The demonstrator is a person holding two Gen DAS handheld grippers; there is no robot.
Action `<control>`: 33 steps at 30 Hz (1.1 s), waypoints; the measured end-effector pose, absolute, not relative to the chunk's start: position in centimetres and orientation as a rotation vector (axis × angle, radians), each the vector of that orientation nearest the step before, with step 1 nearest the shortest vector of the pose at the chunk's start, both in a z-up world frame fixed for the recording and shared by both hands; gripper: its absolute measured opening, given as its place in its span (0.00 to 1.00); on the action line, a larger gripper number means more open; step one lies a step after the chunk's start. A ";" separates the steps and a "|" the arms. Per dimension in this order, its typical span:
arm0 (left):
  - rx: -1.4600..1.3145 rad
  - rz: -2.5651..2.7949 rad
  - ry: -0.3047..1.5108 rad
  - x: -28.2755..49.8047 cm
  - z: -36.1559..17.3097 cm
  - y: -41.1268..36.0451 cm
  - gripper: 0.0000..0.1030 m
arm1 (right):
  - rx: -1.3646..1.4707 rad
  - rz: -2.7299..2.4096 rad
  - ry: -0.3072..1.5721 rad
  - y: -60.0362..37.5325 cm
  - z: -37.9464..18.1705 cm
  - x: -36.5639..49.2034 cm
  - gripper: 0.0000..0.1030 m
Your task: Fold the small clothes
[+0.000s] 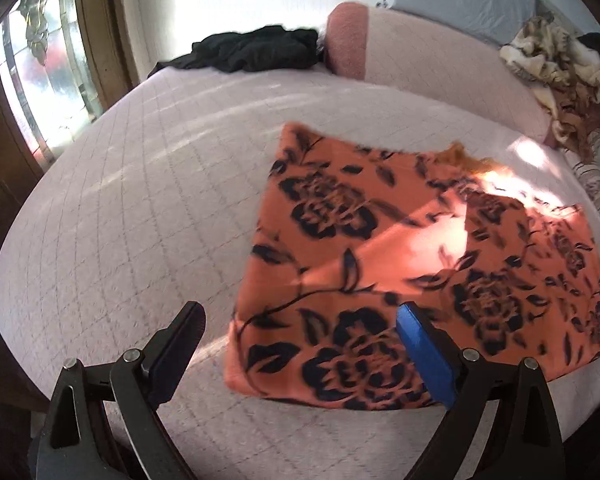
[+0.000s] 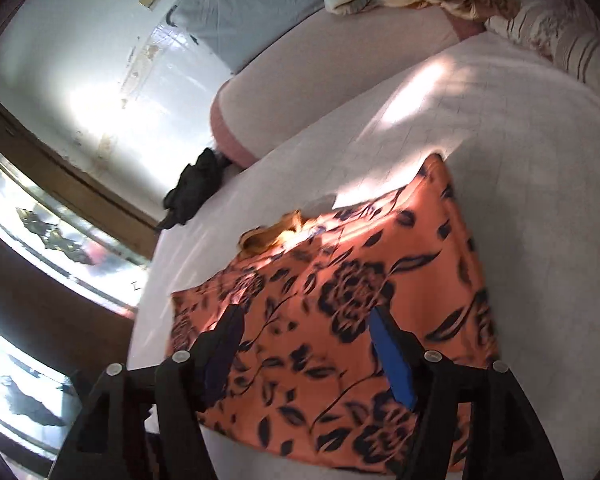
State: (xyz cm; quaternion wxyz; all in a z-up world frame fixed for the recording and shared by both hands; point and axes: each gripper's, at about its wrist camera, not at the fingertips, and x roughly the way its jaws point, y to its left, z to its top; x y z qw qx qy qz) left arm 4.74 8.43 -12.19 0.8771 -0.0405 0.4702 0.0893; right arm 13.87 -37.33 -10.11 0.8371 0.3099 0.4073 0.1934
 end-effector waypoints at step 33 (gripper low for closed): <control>-0.048 0.164 0.960 6.6 -10.5 5.1 0.95 | 0.867 0.173 0.835 -42.6 -12.2 20.7 0.75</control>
